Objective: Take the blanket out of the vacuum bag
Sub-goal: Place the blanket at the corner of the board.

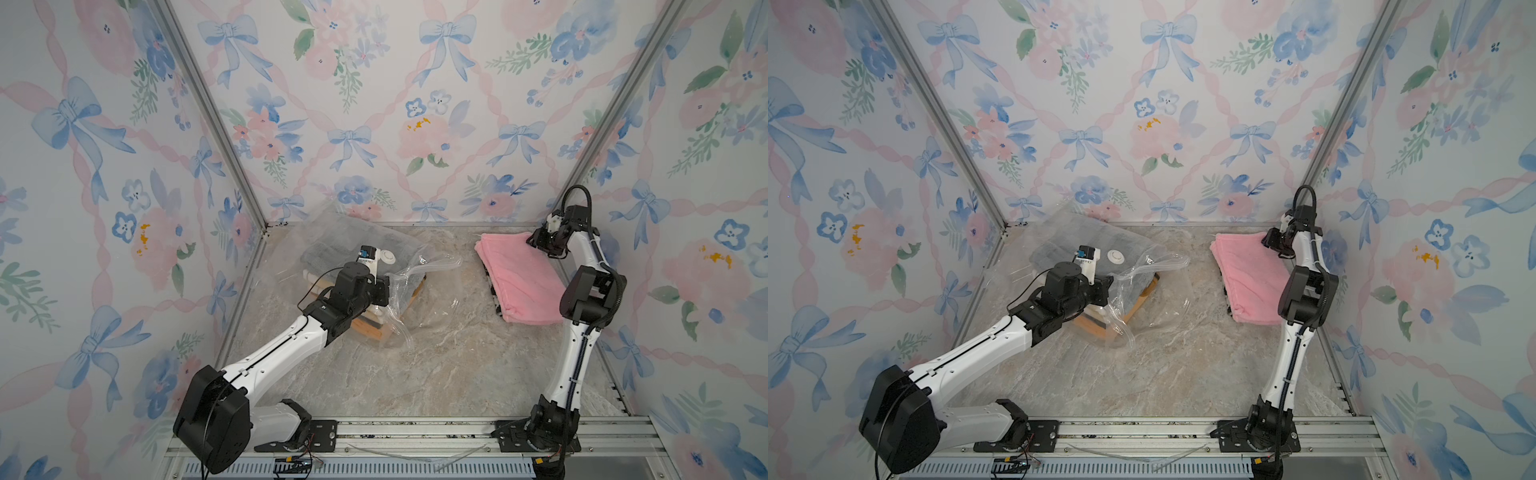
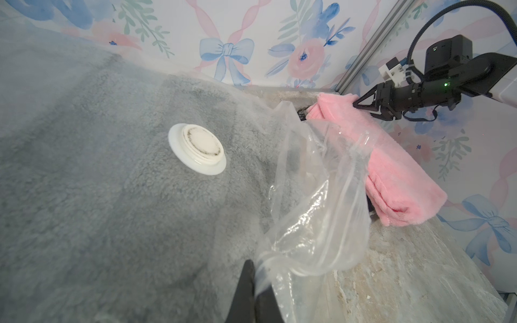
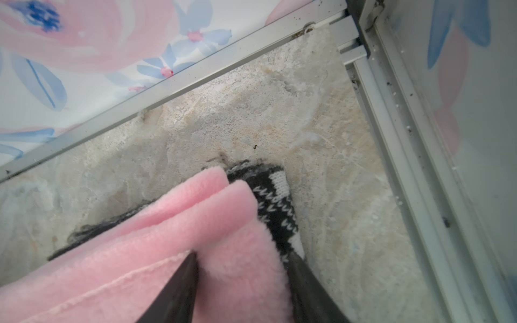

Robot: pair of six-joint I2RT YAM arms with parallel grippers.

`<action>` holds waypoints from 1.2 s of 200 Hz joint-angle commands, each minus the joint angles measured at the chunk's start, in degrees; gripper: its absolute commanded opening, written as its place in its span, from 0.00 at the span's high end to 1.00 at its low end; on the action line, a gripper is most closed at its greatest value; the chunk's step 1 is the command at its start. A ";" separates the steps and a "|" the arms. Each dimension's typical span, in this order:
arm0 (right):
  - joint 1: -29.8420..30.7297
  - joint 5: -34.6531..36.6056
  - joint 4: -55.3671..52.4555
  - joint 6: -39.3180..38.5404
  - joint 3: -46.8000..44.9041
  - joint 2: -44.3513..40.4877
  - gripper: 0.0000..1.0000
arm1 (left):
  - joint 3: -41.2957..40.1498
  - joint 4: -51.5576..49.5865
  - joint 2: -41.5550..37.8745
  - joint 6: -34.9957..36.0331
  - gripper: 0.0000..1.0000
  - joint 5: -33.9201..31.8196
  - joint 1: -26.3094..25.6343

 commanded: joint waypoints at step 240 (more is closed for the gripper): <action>0.79 6.16 7.64 12.25 -5.09 -6.72 0.18 | 2.09 -2.36 1.09 -0.25 1.00 -2.04 -2.29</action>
